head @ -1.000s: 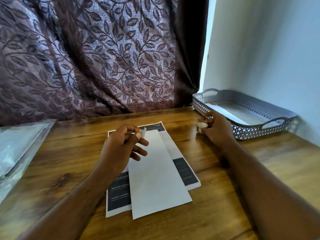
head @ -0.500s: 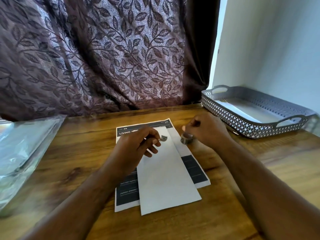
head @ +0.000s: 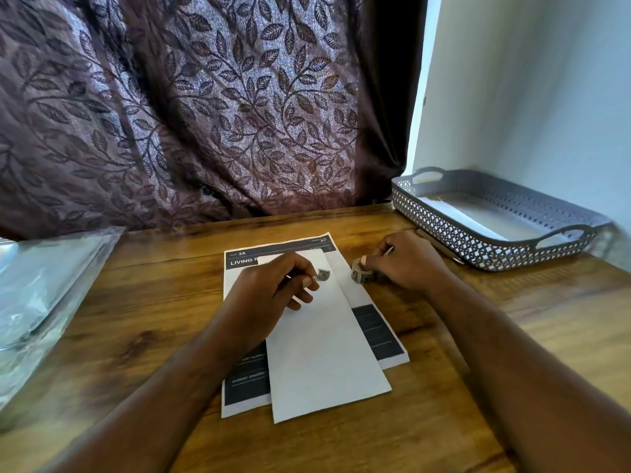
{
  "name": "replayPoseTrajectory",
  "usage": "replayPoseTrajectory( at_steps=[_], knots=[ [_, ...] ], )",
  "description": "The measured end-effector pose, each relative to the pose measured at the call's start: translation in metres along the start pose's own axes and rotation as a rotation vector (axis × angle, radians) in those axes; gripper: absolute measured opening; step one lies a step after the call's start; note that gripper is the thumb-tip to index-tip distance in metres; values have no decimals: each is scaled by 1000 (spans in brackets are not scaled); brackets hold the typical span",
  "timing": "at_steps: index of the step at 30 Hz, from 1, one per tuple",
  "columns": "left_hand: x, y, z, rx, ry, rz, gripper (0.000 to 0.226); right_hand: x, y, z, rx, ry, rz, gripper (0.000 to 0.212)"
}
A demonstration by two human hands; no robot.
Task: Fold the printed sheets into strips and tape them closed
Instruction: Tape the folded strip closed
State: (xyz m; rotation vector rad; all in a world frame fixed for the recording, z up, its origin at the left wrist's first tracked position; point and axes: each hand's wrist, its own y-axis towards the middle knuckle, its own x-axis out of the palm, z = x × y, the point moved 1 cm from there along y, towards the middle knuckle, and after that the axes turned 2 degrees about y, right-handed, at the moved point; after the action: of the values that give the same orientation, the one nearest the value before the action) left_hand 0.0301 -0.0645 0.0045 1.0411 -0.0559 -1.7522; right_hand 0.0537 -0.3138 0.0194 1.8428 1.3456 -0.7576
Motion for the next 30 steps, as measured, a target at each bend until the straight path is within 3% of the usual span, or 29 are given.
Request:
replayPoseTrajectory(
  at_steps=[4, 11, 14, 17, 22, 25, 27, 30],
  knots=[
    [6, 1, 4, 22, -21, -23, 16, 5, 0, 0, -22, -43, -50, 20],
    [5, -1, 3, 100, 57, 14, 15, -27, 11, 34, 150, -131, 154, 20],
    [4, -2, 2, 119, 117, 27, 17, -42, 13, 52, 310, -157, 270, 37],
    [4, -1, 2, 132, 140, 32, 20, -41, 15, 56, 362, -194, 272, 42],
    [1, -3, 7, 156, 204, 3, 29, -42, 13, 52, 368, -226, 282, 39],
    [-3, -2, 8, 161, 294, 16, 23, -46, 8, 33, 174, -113, 374, 27],
    [-8, -2, 10, 209, 370, 35, 18, -39, 0, 9, -33, 169, 216, 29],
    [-15, -1, 12, 226, 479, 39, 17, -17, -19, -28, -134, 519, -188, 39]
  ],
)
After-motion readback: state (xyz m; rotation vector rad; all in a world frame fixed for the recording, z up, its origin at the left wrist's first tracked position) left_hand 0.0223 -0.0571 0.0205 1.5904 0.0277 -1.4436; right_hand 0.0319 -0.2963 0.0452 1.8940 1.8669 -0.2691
